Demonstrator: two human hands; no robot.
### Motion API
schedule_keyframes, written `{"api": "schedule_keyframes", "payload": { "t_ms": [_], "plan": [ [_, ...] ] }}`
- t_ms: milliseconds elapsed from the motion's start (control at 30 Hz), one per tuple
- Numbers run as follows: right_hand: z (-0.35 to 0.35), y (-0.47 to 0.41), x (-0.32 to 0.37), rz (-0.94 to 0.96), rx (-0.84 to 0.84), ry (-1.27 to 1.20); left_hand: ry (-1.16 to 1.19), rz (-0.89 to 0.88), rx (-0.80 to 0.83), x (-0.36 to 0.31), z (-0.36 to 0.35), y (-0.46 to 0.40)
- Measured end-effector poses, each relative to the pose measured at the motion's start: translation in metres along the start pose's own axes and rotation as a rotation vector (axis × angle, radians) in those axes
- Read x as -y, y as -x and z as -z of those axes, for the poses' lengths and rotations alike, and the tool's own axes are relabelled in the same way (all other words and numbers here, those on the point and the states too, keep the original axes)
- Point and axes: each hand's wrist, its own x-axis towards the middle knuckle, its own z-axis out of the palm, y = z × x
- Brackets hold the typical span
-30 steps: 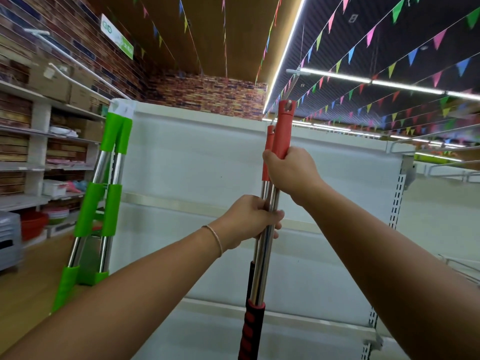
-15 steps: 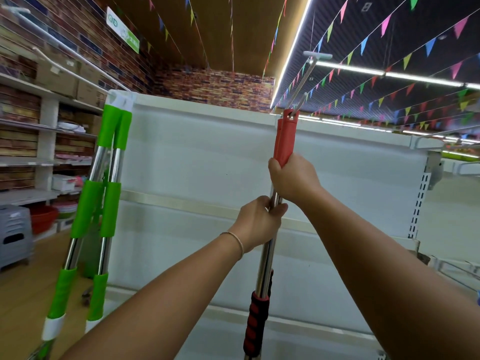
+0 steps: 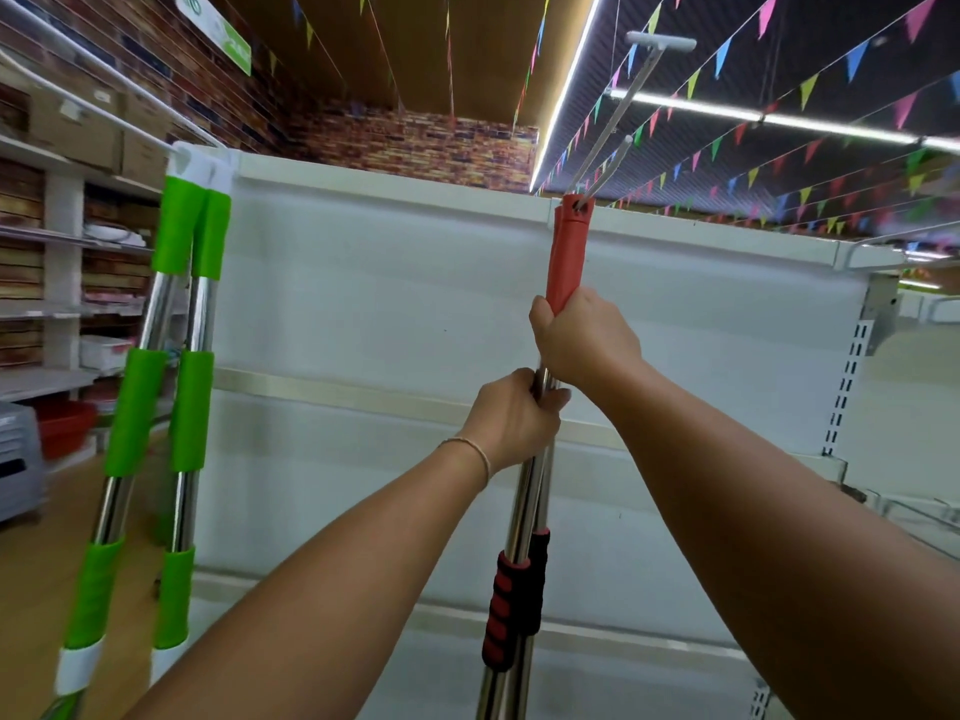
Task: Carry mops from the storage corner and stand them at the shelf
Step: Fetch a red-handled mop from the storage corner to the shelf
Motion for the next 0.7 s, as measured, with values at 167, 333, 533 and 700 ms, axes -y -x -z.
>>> {"api": "schedule_keyframes", "payload": {
  "t_ms": [167,333,533,700],
  "plan": [
    [-0.006,-0.002,0.001,-0.016,-0.031,0.061,-0.021,-0.013,-0.005,0.007,-0.006,-0.007],
    [-0.011,-0.006,0.003,-0.053,-0.041,0.048,-0.019,-0.029,0.023,0.013,-0.006,-0.013],
    [-0.016,-0.006,0.003,-0.073,-0.057,0.037,-0.082,-0.068,0.026,0.018,-0.008,-0.018],
    [-0.012,-0.005,0.004,-0.085,-0.028,0.058,-0.14,-0.073,0.023,0.019,-0.011,-0.019]
  ]
}}
